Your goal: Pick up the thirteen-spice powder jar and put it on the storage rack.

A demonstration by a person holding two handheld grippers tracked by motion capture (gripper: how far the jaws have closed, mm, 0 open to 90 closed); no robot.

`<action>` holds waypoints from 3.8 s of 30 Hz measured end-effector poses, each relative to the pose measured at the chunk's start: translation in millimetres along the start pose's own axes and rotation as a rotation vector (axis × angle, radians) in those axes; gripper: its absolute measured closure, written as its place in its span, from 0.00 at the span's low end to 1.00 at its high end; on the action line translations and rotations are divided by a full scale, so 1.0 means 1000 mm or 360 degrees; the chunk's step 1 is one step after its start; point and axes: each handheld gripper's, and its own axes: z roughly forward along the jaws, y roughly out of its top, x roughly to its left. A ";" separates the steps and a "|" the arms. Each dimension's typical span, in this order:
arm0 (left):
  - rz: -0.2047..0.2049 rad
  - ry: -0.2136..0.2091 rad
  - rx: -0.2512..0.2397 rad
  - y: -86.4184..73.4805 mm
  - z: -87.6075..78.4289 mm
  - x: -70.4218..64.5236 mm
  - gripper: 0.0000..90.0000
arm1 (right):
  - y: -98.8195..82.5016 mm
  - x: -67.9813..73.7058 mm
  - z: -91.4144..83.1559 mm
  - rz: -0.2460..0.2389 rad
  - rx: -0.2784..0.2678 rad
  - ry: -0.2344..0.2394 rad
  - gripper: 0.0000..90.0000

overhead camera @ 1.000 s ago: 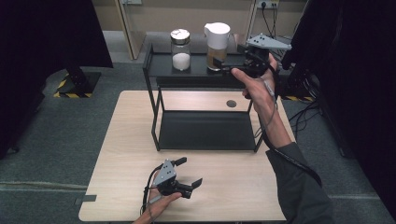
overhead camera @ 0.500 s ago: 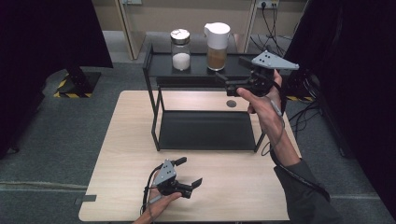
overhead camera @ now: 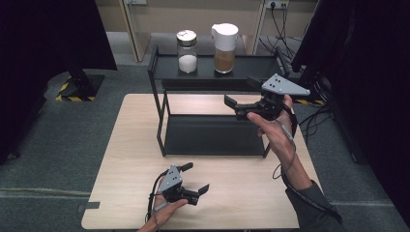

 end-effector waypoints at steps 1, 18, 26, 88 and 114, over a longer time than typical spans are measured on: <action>0.0000 0.0001 -0.0001 0.000 0.000 0.000 0.00 | -0.002 0.000 -0.001 0.0002 -0.0003 0.0004 0.01; 0.0000 0.0006 -0.0002 0.000 0.000 0.000 0.00 | -0.047 0.012 -0.020 -0.0028 0.0009 0.0005 0.01; 0.0000 0.0008 -0.0005 -0.001 0.000 -0.001 0.00 | -0.066 0.015 -0.027 -0.0002 0.0015 0.0021 0.01; -0.0012 0.0039 -0.0024 -0.001 -0.002 0.001 0.00 | -0.192 0.041 -0.070 0.0110 0.0099 0.0038 0.01; -0.0046 0.0067 -0.0053 -0.002 -0.006 0.002 0.00 | -0.216 0.043 -0.061 0.0150 0.0196 0.0074 0.01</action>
